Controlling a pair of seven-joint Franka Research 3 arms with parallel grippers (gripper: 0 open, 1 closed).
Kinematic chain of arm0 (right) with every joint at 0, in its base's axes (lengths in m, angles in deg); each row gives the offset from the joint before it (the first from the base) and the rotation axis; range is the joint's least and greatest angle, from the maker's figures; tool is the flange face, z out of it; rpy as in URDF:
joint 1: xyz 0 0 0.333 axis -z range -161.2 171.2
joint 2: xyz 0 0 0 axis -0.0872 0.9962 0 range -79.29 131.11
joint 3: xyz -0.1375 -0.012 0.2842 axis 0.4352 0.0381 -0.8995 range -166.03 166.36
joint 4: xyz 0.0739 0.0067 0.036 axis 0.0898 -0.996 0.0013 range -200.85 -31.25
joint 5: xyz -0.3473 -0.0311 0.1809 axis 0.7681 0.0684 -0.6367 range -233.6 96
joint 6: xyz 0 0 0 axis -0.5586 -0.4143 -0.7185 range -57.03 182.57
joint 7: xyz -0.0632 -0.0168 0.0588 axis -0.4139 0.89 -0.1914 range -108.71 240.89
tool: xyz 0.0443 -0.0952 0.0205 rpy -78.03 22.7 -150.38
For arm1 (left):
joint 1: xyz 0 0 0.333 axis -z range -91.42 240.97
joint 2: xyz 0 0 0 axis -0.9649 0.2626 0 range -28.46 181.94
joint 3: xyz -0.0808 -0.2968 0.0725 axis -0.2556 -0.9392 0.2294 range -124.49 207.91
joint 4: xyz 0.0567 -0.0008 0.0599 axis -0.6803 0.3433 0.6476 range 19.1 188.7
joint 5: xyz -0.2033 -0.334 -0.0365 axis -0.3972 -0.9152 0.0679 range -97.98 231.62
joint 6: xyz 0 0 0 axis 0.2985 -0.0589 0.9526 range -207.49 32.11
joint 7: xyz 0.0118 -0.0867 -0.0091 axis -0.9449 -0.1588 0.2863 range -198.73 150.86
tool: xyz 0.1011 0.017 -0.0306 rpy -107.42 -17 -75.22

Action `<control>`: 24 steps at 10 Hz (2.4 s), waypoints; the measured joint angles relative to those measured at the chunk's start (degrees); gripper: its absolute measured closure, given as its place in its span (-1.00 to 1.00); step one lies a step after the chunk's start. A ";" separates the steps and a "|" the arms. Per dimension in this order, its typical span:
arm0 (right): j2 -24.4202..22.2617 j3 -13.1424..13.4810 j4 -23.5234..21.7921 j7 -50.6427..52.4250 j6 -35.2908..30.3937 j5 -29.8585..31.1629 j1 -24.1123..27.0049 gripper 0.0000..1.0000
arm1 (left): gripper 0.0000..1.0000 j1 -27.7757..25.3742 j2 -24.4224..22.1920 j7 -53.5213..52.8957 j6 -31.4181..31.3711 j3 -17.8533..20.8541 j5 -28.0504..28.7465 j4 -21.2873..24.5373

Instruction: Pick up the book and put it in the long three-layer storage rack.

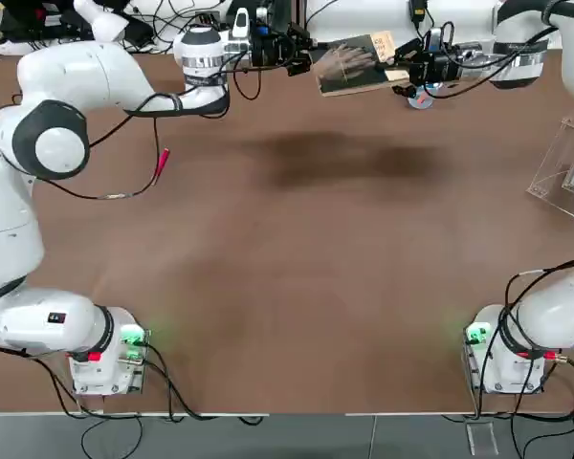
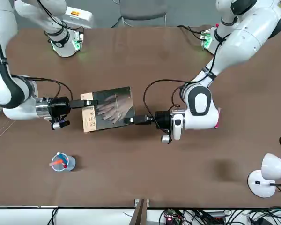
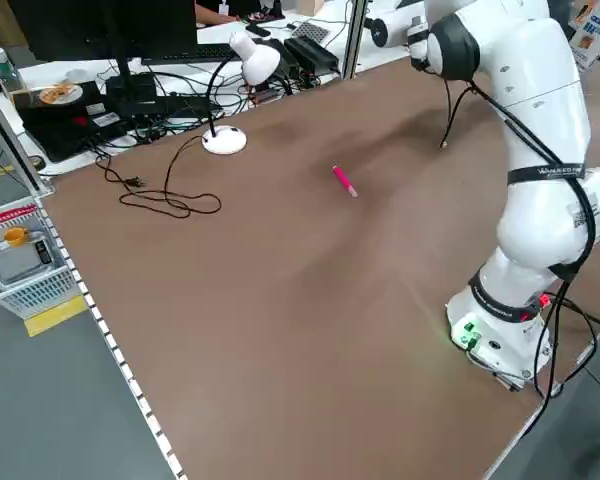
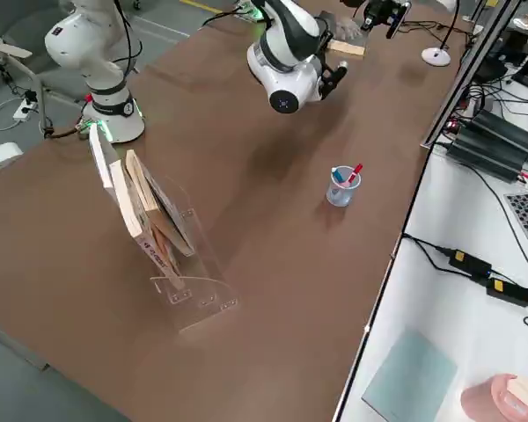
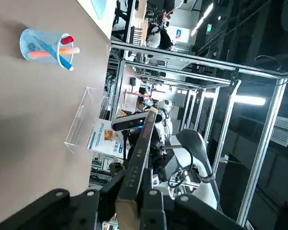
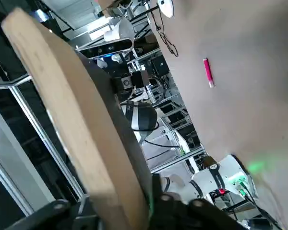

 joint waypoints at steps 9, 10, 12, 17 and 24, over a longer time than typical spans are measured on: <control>-0.78 3.13 0.19 -2.02 -2.72 0.01 0.07 0.67 | 0.16 0.26 0.17 0.00 -0.09 -0.04 -0.09 -0.70; -0.78 3.50 0.19 -2.03 -3.00 0.01 0.07 0.67 | -0.06 0.20 0.16 0.00 -0.09 -0.03 -0.09 -0.82; -0.78 4.13 0.19 -2.04 -3.67 0.11 0.07 0.67 | -0.54 0.16 0.10 -0.05 -0.60 0.17 0.40 -1.27; -0.90 5.65 1.07 -2.06 -4.01 4.51 0.37 0.68 | -1.00 -0.40 -2.48 5.40 -6.83 0.41 19.33 -2.18; -2.13 10.88 8.70 -5.00 -4.13 24.45 6.14 0.68 | -1.00 -1.09 -8.93 32.94 -2.74 0.43 68.71 -2.40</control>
